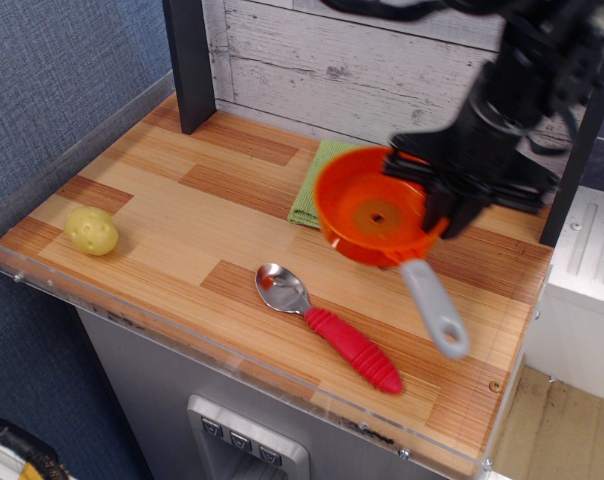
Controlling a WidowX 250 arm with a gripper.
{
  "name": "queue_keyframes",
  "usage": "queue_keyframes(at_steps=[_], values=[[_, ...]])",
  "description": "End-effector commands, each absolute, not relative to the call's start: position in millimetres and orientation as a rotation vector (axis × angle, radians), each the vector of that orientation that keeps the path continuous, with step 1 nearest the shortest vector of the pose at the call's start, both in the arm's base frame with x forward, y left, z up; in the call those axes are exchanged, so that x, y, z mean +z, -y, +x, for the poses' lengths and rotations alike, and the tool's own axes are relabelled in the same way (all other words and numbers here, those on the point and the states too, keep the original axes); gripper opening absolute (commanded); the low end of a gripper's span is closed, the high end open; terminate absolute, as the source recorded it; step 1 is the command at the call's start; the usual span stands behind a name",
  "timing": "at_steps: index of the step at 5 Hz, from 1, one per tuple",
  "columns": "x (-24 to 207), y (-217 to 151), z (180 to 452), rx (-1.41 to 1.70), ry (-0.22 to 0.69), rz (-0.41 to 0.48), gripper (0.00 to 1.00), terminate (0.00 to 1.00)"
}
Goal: Place the pan on the right edge of the table
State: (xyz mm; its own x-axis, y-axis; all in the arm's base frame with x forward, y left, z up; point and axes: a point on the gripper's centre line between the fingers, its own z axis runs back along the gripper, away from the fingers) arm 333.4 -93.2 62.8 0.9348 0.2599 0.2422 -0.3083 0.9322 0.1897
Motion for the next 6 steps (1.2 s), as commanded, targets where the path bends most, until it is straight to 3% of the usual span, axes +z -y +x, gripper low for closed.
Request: queue_keyframes(at_steps=[1,2,5,6], values=[[57.9,128.1,344.2,0.31,0.259,0.16,0.0,0.0],[49.4,131.0,341.2,0.313,0.242,0.126,0.0,0.0],[25.1,132.2,337.6,0.291,0.201,0.132,0.0,0.0],[30.0,130.6,338.4,0.279,0.204,0.111,1.0,0.0]])
